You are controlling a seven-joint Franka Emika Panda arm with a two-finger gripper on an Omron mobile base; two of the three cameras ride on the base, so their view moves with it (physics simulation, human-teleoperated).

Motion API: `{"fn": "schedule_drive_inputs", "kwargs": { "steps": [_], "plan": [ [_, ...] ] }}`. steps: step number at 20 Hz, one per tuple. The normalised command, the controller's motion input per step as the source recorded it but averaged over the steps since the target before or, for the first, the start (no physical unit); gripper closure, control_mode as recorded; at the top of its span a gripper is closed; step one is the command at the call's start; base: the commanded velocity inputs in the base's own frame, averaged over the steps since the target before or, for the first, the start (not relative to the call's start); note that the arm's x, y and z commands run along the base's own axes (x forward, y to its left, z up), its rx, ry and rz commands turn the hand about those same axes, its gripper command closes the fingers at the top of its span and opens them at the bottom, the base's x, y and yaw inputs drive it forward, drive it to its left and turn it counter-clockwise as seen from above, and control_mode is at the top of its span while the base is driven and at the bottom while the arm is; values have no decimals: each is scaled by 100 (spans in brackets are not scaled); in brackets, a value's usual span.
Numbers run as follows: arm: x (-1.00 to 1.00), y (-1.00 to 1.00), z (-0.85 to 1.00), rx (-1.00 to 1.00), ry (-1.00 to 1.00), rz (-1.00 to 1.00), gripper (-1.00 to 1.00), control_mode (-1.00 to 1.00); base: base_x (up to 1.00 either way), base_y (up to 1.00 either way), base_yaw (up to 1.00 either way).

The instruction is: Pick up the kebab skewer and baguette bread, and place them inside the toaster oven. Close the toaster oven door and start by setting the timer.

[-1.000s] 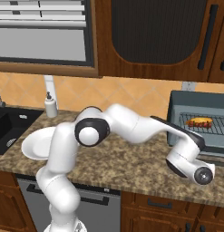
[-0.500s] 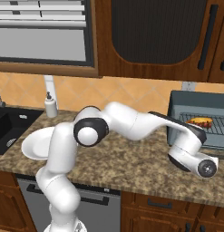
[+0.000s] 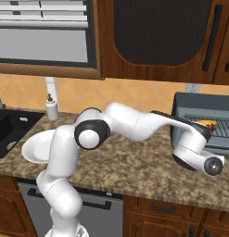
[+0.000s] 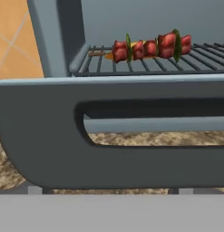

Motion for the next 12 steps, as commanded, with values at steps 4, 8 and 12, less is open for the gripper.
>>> {"fn": "schedule_drive_inputs", "kwargs": {
  "steps": [4, 8, 12],
  "plan": [
    [54, -8, 25, 4, 0, -2, -100, -100, 0, 0, 0],
    [61, -1, 22, 3, 0, 0, -100, -100, 0, 0, 0],
    [67, 0, 26, 4, 0, 0, -100, -100, 0, 0, 0]
  ]
}}
